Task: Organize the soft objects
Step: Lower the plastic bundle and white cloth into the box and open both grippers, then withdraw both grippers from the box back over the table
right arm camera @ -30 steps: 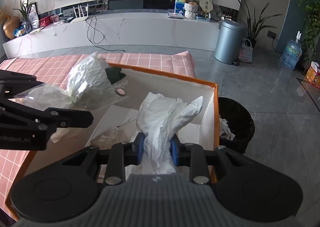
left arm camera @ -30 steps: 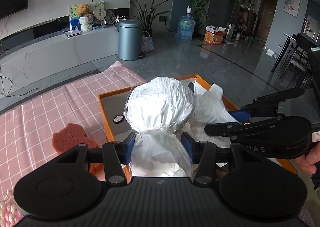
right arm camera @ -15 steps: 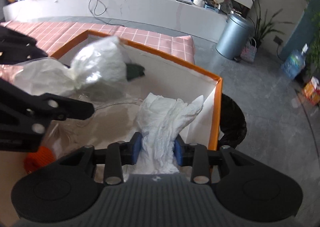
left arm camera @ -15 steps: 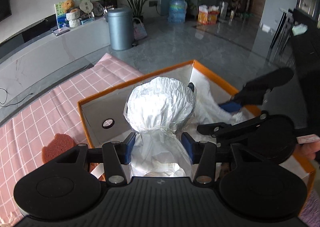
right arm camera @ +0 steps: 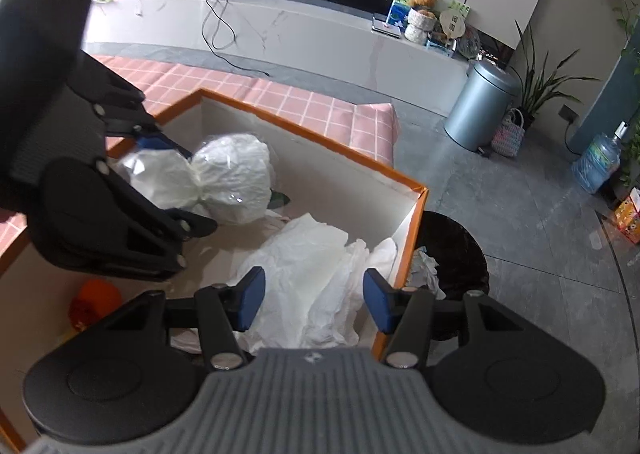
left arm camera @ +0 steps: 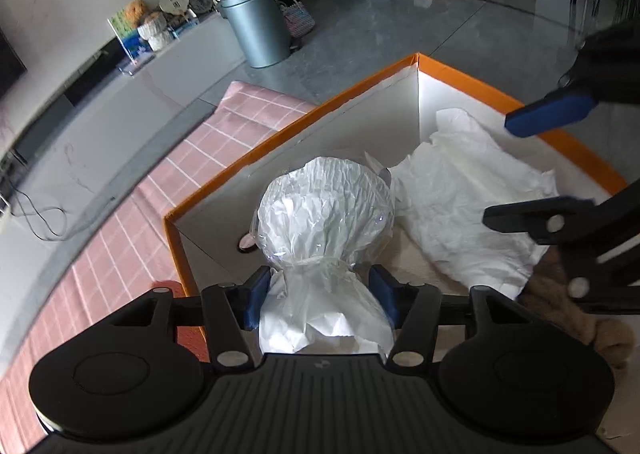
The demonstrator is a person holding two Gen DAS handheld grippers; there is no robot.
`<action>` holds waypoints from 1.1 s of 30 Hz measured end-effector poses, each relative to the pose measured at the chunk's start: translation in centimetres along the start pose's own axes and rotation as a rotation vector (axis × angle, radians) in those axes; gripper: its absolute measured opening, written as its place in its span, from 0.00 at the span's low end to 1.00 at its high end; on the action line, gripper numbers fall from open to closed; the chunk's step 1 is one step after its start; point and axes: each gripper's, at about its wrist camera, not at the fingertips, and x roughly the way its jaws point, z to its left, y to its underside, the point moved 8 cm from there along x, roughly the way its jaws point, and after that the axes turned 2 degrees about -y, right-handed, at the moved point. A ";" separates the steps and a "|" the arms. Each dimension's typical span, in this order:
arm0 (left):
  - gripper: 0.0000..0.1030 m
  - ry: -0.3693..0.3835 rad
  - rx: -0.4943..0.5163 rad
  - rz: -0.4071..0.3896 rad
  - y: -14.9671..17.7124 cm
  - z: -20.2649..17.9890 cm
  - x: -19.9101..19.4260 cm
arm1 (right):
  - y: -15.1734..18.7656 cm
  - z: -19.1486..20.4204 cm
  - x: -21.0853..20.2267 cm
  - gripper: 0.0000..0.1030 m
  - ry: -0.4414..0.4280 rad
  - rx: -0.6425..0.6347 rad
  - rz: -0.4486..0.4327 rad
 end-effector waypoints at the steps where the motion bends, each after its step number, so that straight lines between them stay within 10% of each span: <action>1: 0.68 -0.015 0.012 -0.001 0.0 -0.2 0.0 | -0.1 -0.1 0.0 0.51 -0.010 0.010 0.001; 6: 0.80 -0.043 -0.008 -0.010 -0.2 0.0 -0.2 | 0.3 0.3 -0.1 0.33 -0.059 0.042 0.009; 13: 0.71 -0.017 -0.039 -0.060 -0.8 0.9 -2.2 | 0.5 1.0 1.2 0.14 -0.064 0.035 0.063; 33: 0.71 0.069 -0.154 -0.144 0.0 2.3 -6.0 | 0.5 2.3 2.2 0.09 0.047 0.042 0.124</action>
